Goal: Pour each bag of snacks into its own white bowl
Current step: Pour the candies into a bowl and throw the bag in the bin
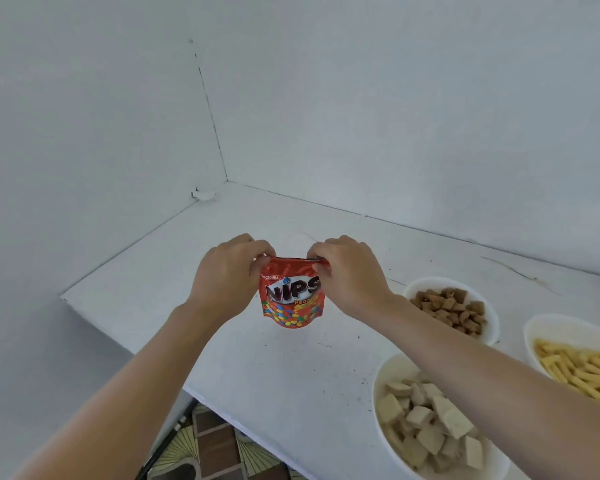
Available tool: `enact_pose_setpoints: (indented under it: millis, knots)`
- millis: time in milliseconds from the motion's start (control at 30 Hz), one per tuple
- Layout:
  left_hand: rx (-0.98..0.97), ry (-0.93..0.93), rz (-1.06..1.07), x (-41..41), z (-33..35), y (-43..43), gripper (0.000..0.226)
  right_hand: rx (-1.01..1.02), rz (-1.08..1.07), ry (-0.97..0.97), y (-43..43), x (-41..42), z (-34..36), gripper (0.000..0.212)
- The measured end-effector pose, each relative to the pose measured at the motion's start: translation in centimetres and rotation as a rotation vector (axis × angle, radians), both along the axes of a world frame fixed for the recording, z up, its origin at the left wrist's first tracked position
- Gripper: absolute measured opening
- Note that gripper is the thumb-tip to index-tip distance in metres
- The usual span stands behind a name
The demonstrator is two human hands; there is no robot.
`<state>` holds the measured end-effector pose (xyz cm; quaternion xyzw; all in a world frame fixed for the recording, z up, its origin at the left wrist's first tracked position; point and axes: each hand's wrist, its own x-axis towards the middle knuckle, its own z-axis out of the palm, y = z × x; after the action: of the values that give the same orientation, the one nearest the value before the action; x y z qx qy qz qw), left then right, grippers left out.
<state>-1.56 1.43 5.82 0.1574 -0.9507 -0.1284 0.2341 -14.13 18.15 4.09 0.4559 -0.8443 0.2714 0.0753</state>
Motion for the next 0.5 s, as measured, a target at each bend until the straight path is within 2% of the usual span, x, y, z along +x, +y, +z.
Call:
enact_pose_setpoints:
  millis: [267,500]
  knots:
    - [0.116,-0.111,-0.011,1.3,-3.5,-0.2,0.014,-0.051,0.010,-0.082,0.1,1.5,-3.9,0.017]
    - [0.118,-0.087,-0.030,0.3,-3.0,1.0,0.019,-0.118,0.060,0.053,0.5,1.4,-4.6,0.014]
